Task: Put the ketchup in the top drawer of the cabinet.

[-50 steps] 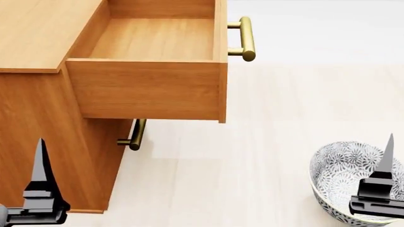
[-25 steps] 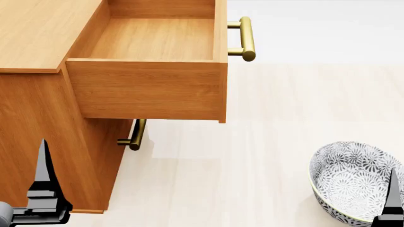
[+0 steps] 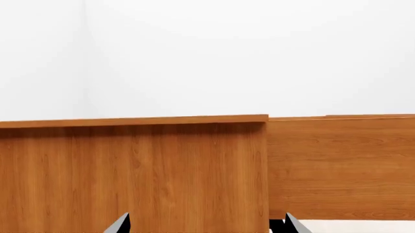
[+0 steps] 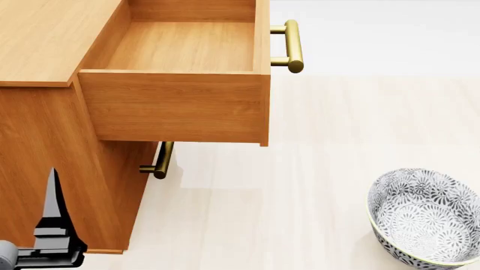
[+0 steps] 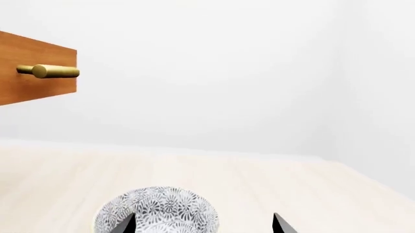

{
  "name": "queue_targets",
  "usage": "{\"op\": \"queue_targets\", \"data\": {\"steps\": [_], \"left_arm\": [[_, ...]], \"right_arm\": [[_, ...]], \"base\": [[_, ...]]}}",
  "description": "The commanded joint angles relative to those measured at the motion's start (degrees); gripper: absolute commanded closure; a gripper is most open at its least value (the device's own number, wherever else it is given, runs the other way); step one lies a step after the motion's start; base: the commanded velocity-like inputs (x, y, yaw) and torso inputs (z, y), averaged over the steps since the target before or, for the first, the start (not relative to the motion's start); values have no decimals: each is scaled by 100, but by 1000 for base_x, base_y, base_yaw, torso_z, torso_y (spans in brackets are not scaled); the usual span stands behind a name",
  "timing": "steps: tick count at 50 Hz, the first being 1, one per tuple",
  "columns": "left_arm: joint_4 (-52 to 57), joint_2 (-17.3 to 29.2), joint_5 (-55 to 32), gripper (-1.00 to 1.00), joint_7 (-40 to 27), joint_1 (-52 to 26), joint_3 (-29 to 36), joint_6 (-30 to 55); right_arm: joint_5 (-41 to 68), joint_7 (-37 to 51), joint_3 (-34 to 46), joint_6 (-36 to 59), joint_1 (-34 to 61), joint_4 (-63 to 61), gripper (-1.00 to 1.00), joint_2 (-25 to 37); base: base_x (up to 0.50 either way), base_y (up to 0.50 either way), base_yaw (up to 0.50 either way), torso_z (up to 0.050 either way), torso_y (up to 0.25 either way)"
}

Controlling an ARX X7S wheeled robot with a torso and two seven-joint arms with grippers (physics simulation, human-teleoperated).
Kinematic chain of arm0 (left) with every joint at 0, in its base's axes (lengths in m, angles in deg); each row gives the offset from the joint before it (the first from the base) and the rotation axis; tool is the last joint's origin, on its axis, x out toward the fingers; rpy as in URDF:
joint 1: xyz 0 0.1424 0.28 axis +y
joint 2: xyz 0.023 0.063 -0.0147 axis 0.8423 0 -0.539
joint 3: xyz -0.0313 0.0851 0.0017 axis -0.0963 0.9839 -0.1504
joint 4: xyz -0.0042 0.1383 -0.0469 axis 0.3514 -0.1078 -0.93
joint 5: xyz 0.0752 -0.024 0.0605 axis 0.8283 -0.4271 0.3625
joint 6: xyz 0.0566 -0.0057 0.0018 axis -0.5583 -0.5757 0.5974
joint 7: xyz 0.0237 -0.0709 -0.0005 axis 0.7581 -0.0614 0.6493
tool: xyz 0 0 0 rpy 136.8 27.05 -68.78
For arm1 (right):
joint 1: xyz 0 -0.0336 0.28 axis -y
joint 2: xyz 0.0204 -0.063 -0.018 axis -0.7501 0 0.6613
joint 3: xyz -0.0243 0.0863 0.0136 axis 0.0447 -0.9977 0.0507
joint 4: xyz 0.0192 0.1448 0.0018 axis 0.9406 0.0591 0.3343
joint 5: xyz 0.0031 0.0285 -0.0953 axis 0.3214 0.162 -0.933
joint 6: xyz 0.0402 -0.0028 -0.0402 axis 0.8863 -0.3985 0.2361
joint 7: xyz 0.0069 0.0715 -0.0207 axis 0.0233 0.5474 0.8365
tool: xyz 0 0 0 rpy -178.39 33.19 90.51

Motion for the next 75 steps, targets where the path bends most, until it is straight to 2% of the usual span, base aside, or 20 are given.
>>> {"op": "queue_targets", "data": {"steps": [1, 19, 75], "left_arm": [[-100, 28, -55, -100, -1, -1, 14, -87], [-103, 74, -118, -100, -56, 25, 6, -122], [-272, 178, -203, -100, -181, 10, 52, -231]], "right_arm": [[262, -298, -347, -500, -482, 65, -100, -373], [163, -907, -177, -1219, -437, 846, -100, -667], [-770, -938, 360, -1883, 76, 2509, -100, -956]], "base": [[0, 0, 0, 0, 0], [0, 0, 0, 0, 0], [0, 0, 0, 0, 0]]}}
